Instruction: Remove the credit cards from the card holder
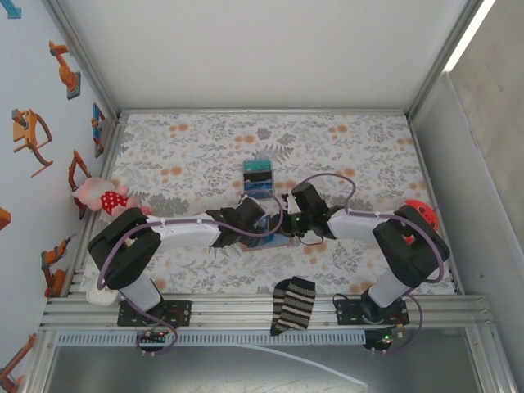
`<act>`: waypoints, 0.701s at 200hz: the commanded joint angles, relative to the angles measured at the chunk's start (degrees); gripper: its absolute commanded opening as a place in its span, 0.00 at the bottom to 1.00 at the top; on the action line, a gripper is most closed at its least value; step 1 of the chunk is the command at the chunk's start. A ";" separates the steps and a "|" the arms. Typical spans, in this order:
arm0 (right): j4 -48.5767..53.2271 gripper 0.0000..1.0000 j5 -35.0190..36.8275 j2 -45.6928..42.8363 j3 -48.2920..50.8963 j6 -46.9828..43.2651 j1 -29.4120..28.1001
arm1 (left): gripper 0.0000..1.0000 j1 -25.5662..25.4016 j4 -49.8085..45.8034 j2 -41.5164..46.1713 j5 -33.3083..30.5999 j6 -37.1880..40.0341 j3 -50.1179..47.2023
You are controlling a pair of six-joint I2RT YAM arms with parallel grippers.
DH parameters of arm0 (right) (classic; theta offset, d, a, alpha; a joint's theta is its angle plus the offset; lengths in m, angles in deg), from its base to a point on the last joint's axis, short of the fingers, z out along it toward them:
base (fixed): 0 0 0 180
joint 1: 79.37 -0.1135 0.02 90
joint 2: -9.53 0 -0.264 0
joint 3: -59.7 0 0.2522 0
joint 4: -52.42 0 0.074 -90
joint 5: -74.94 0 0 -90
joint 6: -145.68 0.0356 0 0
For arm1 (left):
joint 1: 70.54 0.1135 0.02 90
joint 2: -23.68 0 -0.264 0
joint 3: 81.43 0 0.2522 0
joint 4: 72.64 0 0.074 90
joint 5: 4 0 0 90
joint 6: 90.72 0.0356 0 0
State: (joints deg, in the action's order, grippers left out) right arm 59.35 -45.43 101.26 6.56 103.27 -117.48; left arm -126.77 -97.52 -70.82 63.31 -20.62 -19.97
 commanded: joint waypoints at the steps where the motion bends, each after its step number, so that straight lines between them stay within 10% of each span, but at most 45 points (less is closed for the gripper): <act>1: 2.60 0.08 2.17 0.57 -1.54 -2.15 -0.79 | 0.97 -0.46 -2.76 -0.94 0.48 -0.40 -0.07; 140: 26.72 0.00 13.14 -18.50 -9.20 -20.57 -1.90 | 0.97 0.22 -6.66 18.90 -2.18 6.35 2.14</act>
State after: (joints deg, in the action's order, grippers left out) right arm 79.68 -35.04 85.32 0.20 89.59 -118.33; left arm -126.85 -103.24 -56.86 61.19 -18.07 -19.42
